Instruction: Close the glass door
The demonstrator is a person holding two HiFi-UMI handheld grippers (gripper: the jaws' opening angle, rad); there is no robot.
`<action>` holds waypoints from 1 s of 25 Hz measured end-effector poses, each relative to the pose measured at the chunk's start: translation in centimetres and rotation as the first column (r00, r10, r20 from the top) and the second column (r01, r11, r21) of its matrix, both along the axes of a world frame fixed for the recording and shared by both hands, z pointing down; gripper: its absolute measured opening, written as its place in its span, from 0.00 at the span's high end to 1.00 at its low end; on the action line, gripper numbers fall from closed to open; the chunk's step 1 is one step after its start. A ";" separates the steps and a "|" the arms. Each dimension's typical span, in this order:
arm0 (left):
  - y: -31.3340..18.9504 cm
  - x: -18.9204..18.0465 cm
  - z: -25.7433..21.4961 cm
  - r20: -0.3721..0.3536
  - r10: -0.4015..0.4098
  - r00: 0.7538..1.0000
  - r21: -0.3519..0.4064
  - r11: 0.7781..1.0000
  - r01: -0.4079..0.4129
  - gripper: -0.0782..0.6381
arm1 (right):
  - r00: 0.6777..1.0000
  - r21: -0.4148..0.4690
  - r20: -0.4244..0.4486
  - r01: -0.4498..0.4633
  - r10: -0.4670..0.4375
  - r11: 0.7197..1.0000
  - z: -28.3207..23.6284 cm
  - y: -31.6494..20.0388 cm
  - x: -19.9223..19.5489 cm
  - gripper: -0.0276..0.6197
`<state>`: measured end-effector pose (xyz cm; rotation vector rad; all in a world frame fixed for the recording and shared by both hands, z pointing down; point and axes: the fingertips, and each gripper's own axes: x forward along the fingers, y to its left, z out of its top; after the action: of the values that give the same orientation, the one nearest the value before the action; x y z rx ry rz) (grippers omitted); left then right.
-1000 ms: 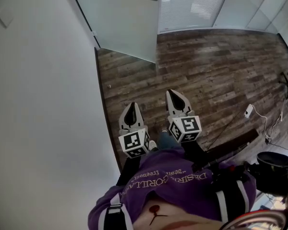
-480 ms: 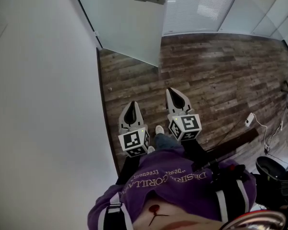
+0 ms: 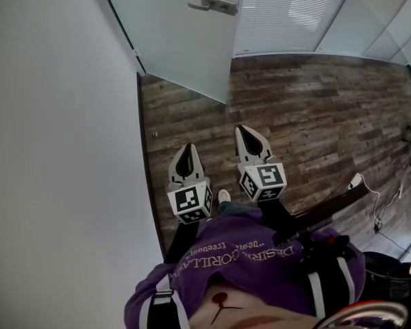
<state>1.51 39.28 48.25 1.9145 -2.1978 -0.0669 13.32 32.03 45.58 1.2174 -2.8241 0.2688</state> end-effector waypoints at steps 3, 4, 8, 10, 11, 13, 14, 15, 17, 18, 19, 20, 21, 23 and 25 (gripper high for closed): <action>-1.4 0.0 0.2 -0.004 -0.010 1.000 -0.005 1.000 0.010 0.89 | 1.000 0.000 -0.006 0.019 -0.019 1.000 0.2 -1.5 -0.3 0.97; -1.9 0.0 0.3 -0.006 -0.016 1.000 -0.005 1.000 0.016 0.89 | 1.000 -0.001 -0.009 0.027 -0.027 1.000 0.2 -2.0 -0.4 0.97; -3.3 0.2 0.7 -0.012 -0.033 0.999 -0.011 0.999 0.033 0.89 | 0.999 -0.011 -0.013 0.043 -0.044 0.999 0.7 -3.6 -0.5 0.97; -3.9 0.0 1.0 -0.012 -0.038 0.999 -0.019 0.999 0.038 0.89 | 0.999 -0.017 -0.017 0.049 -0.049 0.999 1.1 -4.4 -0.8 0.97; -4.2 -0.3 1.1 -0.012 -0.043 0.999 -0.021 0.999 0.043 0.89 | 0.998 -0.019 -0.018 0.053 -0.053 0.998 1.2 -4.7 -1.0 0.97; -4.6 -0.9 1.3 -0.014 -0.055 0.998 -0.025 0.998 0.054 0.89 | 0.998 -0.021 -0.019 0.060 -0.060 0.998 1.3 -5.3 -1.5 0.97; -4.9 -1.2 1.3 -0.015 -0.060 0.998 -0.026 0.998 0.059 0.89 | 0.998 -0.021 -0.018 0.061 -0.062 0.998 1.3 -5.7 -1.8 0.97; -5.3 -1.6 1.4 -0.016 -0.063 0.998 -0.026 0.998 0.062 0.89 | 0.998 -0.020 -0.019 0.062 -0.063 0.998 1.4 -6.1 -2.1 0.97; -6.3 -2.5 1.4 -0.016 -0.063 0.998 -0.025 0.998 0.063 0.89 | 0.998 -0.019 -0.023 0.060 -0.061 0.998 1.5 -7.1 -2.9 0.97; -6.9 -2.9 1.4 -0.016 -0.061 0.998 -0.025 0.998 0.060 0.89 | 0.998 -0.019 -0.020 0.059 -0.059 0.998 1.5 -7.6 -3.3 0.97; -7.6 -3.3 1.4 -0.016 -0.056 0.998 -0.025 0.998 0.055 0.89 | 0.998 -0.020 -0.015 0.056 -0.056 0.998 1.4 -8.3 -3.8 0.97; -8.5 -3.8 1.4 -0.016 -0.049 0.999 -0.025 0.999 0.048 0.89 | 0.999 -0.020 -0.011 0.052 -0.052 0.998 1.2 -9.0 -4.3 0.97; -9.4 -4.2 1.2 -0.015 -0.040 0.999 -0.024 0.999 0.039 0.89 | 0.999 -0.020 -0.009 0.047 -0.047 0.999 1.1 -9.8 -4.9 0.97; -11.2 -5.4 0.7 -0.010 -0.022 1.000 -0.017 1.000 0.021 0.89 | 0.999 -0.015 -0.009 0.037 -0.037 0.999 0.8 -11.4 -6.0 0.97; -13.1 -6.9 0.3 -0.005 -0.011 1.000 -0.009 1.000 0.011 0.89 | 0.999 -0.009 -0.011 0.030 -0.030 1.000 0.5 -13.1 -7.4 0.97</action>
<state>-5.35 26.18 48.53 1.8958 -2.2015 -0.0642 5.93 18.97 46.08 1.1702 -2.8262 0.2720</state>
